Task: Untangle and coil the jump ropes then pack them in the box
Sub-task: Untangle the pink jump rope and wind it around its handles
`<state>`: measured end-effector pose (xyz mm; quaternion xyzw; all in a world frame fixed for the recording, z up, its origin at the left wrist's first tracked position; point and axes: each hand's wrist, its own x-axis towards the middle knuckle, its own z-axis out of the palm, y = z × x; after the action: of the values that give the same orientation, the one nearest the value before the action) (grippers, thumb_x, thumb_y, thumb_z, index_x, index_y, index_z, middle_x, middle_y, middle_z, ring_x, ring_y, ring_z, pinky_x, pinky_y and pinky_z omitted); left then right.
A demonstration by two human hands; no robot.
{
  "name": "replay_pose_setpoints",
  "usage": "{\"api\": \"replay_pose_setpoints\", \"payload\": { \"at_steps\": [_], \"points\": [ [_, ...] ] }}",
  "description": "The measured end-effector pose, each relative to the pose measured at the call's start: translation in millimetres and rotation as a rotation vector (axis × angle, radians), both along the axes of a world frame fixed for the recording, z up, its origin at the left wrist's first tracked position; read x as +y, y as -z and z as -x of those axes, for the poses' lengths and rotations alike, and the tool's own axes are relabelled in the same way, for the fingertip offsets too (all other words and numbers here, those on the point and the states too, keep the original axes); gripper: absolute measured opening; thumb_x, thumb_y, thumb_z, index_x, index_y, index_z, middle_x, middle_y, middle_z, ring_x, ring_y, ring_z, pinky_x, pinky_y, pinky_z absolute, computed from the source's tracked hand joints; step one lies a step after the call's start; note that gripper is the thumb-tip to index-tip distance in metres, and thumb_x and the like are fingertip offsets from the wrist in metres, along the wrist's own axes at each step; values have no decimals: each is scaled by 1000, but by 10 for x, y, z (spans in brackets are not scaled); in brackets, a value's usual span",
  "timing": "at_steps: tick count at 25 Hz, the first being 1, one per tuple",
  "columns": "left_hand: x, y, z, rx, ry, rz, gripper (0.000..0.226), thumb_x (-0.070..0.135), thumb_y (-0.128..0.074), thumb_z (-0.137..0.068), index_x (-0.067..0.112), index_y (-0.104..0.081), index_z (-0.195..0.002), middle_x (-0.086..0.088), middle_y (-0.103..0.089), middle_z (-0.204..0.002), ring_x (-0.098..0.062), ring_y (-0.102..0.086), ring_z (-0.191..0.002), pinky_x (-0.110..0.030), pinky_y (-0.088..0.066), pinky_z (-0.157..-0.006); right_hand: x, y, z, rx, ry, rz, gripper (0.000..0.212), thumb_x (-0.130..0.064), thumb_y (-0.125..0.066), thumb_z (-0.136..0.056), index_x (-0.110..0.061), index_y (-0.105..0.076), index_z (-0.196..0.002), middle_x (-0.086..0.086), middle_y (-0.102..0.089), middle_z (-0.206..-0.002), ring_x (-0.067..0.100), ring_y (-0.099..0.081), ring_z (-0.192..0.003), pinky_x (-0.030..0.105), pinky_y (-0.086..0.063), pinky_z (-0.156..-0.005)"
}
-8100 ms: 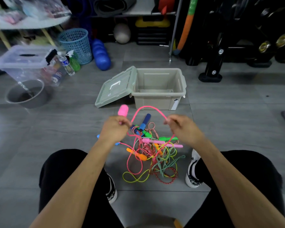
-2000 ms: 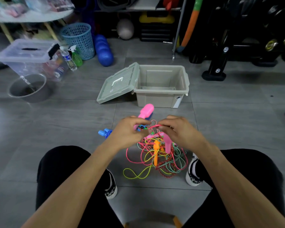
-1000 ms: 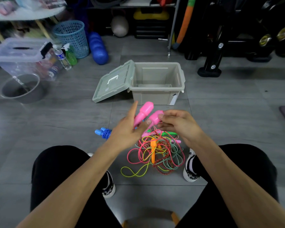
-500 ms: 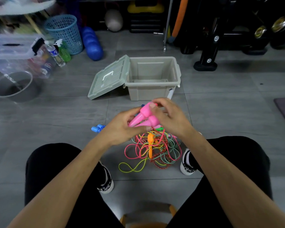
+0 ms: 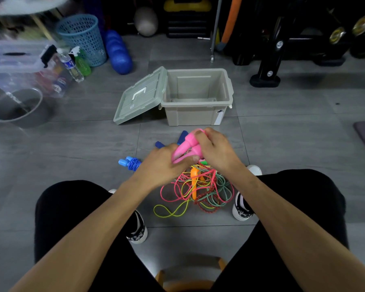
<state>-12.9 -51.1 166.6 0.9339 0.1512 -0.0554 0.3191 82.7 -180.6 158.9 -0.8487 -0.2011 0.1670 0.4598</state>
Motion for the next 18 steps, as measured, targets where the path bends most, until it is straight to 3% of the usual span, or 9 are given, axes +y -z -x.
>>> {"api": "replay_pose_setpoints", "payload": {
  "at_steps": [2, 5, 7, 9, 11, 14, 18],
  "points": [
    [13, -12, -35, 42, -84, 229, 50, 60, -59, -82, 21, -39, -58, 8, -39, -50, -6, -35, -40, -24, -28, -45, 13, 16, -8, 128, 18, -86, 36, -39, -41, -97, -10, -61, -89, 4, -62, -78, 18, -57, -69, 32, -45, -63],
    [90, -74, -32, 153, -320, 778, 48, 59, -68, -72, 21, -42, -61, 3, -30, -48, -10, -20, -35, -17, -16, -39, -30, -23, -96, 297, 28, -270, 40, -39, -41, -99, -8, -55, -79, 1, -45, -59, 11, -41, -50, 29, -36, -54],
    [167, -81, -11, 133, -401, 982, 40, 46, -78, -62, 20, -48, -59, 4, -30, -47, -7, -18, -33, -13, -11, -37, -76, -51, -111, 242, -22, -278, 28, -27, -44, -99, -6, -60, -89, -1, -44, -61, 9, -41, -52, 25, -36, -54],
    [242, -89, -10, 49, -491, 1134, 28, 25, -74, -75, 16, -49, -67, 5, -31, -44, -5, -19, -29, -12, -10, -35, -87, -26, -40, 112, -98, -186, 23, -19, -43, -100, -6, -62, -100, 6, -45, -66, 7, -44, -54, 17, -39, -52],
    [278, -85, -37, -35, -587, 1193, 23, 15, -62, -87, 15, -43, -73, 6, -31, -43, -5, -20, -28, -12, -11, -34, -59, 46, 62, -78, -204, -75, 27, -22, -41, -101, -5, -62, -103, 12, -48, -67, 4, -50, -52, 18, -41, -51],
    [309, -68, -66, -142, -678, 1224, 23, 14, -59, -89, 17, -42, -73, 7, -31, -45, -5, -20, -29, -14, -12, -34, 18, 180, 208, -209, -365, 38, 31, -31, -36, -100, -10, -58, -93, 0, -52, -63, 22, -62, -68, 37, -44, -58],
    [354, -26, -98, -242, -785, 1216, 17, 18, -62, -87, 16, -50, -76, 3, -46, -61, -6, -22, -32, -14, -15, -34, 103, 237, 417, -360, -597, 254, 18, -22, -37, -96, -12, -45, -83, 11, -59, -82, 33, -55, -74, 41, -43, -63]
  ]
}}
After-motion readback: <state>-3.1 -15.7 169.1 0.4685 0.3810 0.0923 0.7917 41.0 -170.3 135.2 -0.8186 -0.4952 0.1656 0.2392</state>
